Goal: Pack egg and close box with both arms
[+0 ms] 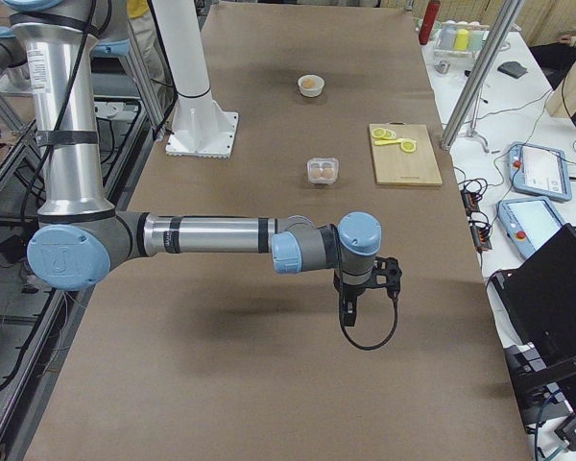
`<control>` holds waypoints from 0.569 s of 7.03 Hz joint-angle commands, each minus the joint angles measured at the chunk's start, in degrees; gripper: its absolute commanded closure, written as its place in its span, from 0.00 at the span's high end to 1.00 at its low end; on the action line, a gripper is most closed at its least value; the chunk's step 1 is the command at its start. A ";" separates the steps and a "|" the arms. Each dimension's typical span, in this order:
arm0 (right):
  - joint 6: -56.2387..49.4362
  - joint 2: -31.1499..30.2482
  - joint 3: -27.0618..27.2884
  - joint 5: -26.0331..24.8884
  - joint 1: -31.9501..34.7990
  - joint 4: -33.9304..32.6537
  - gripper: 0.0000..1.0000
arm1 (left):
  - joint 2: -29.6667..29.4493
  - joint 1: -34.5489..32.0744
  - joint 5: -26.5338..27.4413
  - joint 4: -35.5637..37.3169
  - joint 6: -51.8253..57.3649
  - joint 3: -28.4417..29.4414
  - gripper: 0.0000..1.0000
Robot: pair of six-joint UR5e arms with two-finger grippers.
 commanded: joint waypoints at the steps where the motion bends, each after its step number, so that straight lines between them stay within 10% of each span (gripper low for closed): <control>1: 0.09 -0.17 0.19 0.00 0.00 0.00 1.00 | -0.10 0.00 0.05 0.10 -0.09 -0.02 0.97; 4: -0.43 -0.87 0.11 0.08 0.00 0.00 1.00 | -1.85 0.18 -2.75 0.54 -5.93 -1.23 0.97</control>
